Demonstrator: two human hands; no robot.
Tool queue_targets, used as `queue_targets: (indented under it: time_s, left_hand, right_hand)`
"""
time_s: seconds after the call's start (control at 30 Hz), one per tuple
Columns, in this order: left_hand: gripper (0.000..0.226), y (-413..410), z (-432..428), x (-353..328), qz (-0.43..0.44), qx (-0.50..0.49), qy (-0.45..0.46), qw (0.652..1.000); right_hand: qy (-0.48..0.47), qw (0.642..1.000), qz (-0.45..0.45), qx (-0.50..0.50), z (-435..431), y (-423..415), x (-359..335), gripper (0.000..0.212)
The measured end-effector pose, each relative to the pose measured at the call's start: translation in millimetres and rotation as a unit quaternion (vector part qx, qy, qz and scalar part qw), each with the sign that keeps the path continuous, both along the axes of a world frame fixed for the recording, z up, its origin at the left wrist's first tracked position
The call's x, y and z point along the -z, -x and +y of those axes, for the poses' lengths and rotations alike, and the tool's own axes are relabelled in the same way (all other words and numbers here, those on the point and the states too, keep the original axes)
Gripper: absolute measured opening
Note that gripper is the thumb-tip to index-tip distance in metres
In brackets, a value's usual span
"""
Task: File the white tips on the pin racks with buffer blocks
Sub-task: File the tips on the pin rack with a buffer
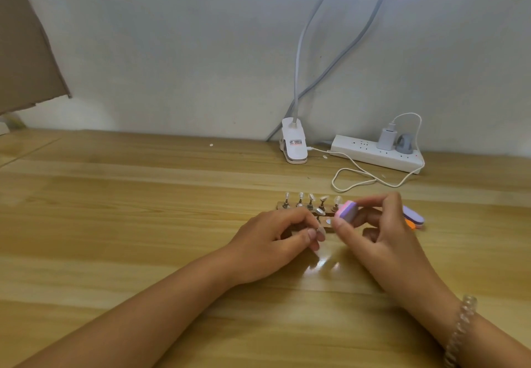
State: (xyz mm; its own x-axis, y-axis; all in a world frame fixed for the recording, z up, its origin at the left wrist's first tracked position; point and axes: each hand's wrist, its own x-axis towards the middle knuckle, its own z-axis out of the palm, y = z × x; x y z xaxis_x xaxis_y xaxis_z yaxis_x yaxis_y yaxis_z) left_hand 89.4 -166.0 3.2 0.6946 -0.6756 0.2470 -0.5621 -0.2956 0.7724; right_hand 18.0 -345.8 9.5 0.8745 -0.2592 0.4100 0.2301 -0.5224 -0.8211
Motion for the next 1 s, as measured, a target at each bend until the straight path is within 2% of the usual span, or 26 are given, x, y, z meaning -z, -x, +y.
queue_targets:
  time_s: [0.03, 0.1, 0.17, 0.23, 0.37, 0.53, 0.67, 0.83, 0.93, 1.0]
  left_hand:
    - [0.011, -0.6, 0.5, 0.9, 0.002, 0.000, 0.003, 1.000]
    - [0.009, -2.1, 1.3, 3.4, 0.001, -0.001, 0.006, 1.000]
    - [0.011, -2.4, 1.1, 4.4, 0.004, -0.008, 0.004, 1.000]
    - [0.017, -2.6, 0.2, 3.5, 0.007, -0.013, 0.004, 1.000]
    - [0.027, -2.4, -0.5, 2.4, 0.012, -0.016, 0.002, 1.000]
    - [0.028, -3.4, -0.9, 2.9, 0.000, -0.018, -0.011, 1.000]
    - [0.023, -2.5, -1.7, 1.8, 0.002, -0.014, -0.012, 1.000]
    - [0.029, -2.4, -1.5, 1.9, 0.006, -0.014, -0.012, 1.000]
    - [0.027, -1.8, -2.1, 1.2, -0.002, -0.011, -0.021, 1.000]
    - [0.026, -0.9, -1.9, 1.0, -0.004, -0.009, -0.014, 1.000]
  right_hand:
    - [-0.033, 0.999, 0.004, 0.009, -1.7, -0.6, -0.6, 0.038]
    - [-0.020, 1.000, 0.010, -0.020, -0.1, 2.8, -1.3, 0.037]
    - [0.083, 0.993, 0.032, -0.075, 6.3, 9.5, 1.7, 0.038]
    - [0.169, 0.980, 0.050, -0.089, 9.3, 11.5, 3.4, 0.039]
    - [0.120, 0.991, 0.021, -0.052, 6.1, 5.9, 1.5, 0.037]
    - [0.196, 0.975, 0.020, -0.105, 6.9, 11.9, 2.0, 0.038]
    - [0.110, 0.993, 0.000, -0.049, 4.6, 6.4, -3.7, 0.045]
    - [0.181, 0.977, 0.006, -0.111, 10.2, 12.7, 1.2, 0.039]
    - [0.119, 0.990, 0.006, -0.077, 5.9, 7.5, -1.2, 0.036]
    - [0.127, 0.990, -0.007, -0.066, 3.9, 6.4, -0.8, 0.036]
